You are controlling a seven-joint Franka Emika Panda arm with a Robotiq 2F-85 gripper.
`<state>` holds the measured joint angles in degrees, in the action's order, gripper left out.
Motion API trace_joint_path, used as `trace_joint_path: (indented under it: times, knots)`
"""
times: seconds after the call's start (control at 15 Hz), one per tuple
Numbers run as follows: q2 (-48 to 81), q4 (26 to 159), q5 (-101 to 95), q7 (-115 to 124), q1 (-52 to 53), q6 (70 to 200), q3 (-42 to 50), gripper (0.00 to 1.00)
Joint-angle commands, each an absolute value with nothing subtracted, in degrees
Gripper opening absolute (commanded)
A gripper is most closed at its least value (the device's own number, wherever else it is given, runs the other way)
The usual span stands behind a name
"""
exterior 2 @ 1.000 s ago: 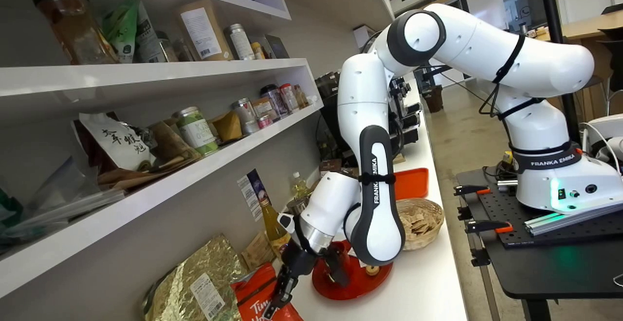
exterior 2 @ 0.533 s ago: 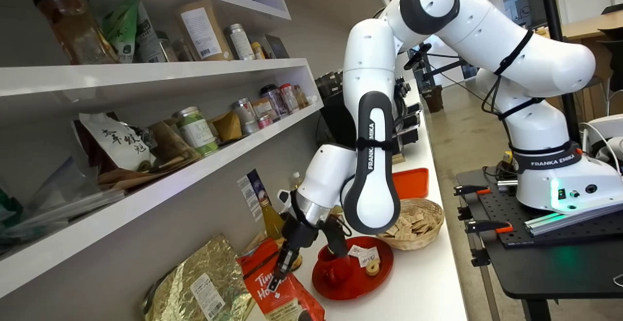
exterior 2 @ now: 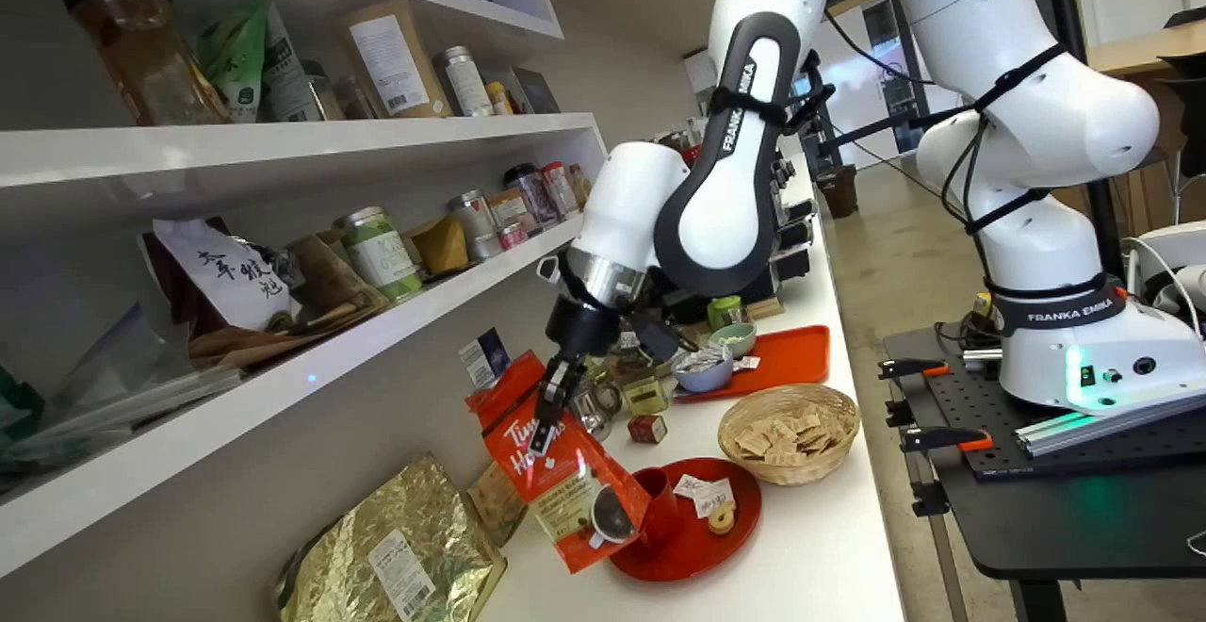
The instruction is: Put the orange packet on the bottom shelf.
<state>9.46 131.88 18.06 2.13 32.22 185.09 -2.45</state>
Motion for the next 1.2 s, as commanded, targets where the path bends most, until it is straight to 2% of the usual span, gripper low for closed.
trace_joint_path:
  times: [0.0,0.47,0.93,1.0,1.13]
  knots:
    - [-0.5,136.2,15.9,5.4,34.9,178.4,3.3,0.01]
    - [-9.6,134.2,-5.1,20.7,23.5,168.1,5.6,0.00]
    - [-17.3,131.4,-13.2,25.9,12.9,156.8,5.7,0.00]
    - [-17.9,131.1,-10.4,23.7,6.0,156.0,0.8,0.00]
    - [-18.4,130.2,-11.0,24.8,1.0,156.2,-0.3,0.00]
